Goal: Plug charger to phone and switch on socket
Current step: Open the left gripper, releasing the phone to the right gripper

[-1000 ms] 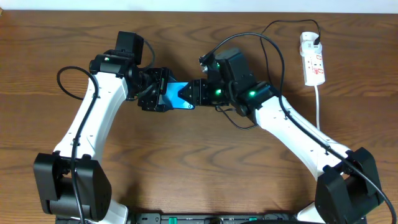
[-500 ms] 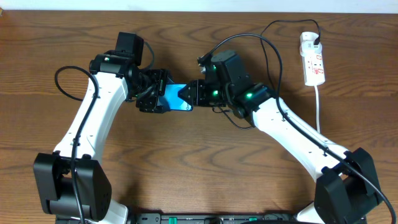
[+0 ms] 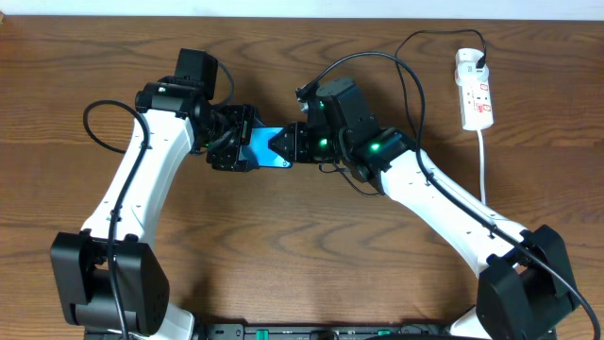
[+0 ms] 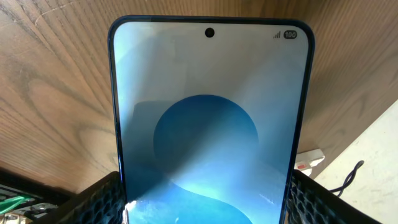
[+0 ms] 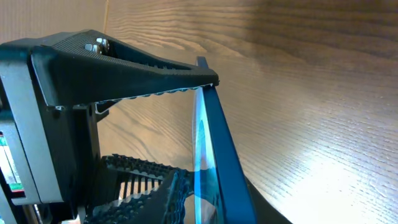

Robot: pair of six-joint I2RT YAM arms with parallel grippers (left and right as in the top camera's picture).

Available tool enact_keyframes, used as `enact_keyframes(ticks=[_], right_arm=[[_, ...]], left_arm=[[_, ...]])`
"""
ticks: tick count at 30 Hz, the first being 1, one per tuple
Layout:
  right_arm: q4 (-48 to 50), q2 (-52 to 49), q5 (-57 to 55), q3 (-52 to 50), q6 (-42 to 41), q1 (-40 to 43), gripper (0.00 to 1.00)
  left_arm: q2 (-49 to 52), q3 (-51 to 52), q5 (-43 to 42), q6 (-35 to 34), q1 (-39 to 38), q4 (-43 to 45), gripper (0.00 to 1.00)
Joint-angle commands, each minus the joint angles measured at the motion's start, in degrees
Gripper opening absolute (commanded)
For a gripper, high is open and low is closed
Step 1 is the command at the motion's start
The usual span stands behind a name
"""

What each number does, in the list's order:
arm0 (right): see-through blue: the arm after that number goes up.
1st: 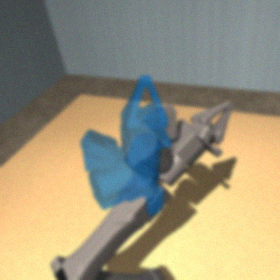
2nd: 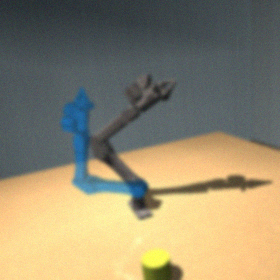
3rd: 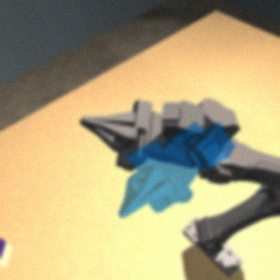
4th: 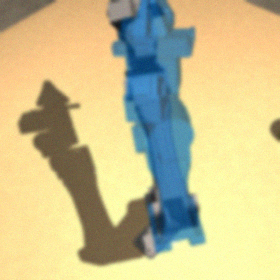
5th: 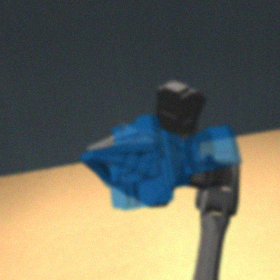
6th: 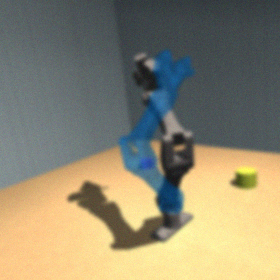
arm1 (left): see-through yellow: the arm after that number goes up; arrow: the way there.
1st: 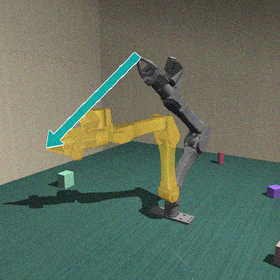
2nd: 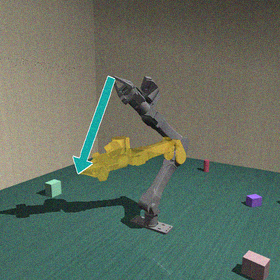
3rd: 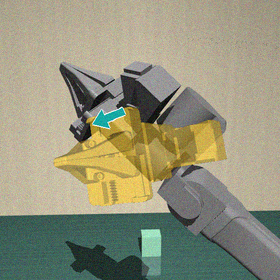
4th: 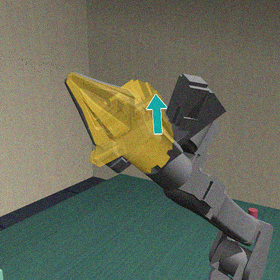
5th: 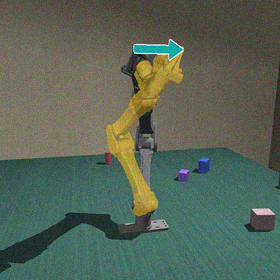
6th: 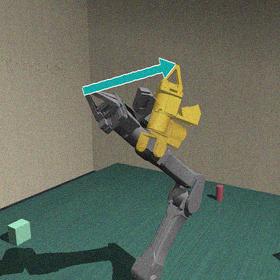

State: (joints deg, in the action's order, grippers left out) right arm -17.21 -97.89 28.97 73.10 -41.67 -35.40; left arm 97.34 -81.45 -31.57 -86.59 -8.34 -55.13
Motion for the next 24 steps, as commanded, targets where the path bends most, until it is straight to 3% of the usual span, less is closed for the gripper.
enact_keyframes(ticks=[1,24], right_arm=[[0.31,-0.81,-0.39,0.59,-0.07,-0.70,0.18],[1.07,-0.81,-1.01,0.61,-0.52,-0.70,0.01]], left_arm=[[-1.53,-0.17,-1.53,0.55,0.22,-0.15,0.07],[-1.53,-0.17,-1.64,0.55,0.22,-0.13,0.07]])
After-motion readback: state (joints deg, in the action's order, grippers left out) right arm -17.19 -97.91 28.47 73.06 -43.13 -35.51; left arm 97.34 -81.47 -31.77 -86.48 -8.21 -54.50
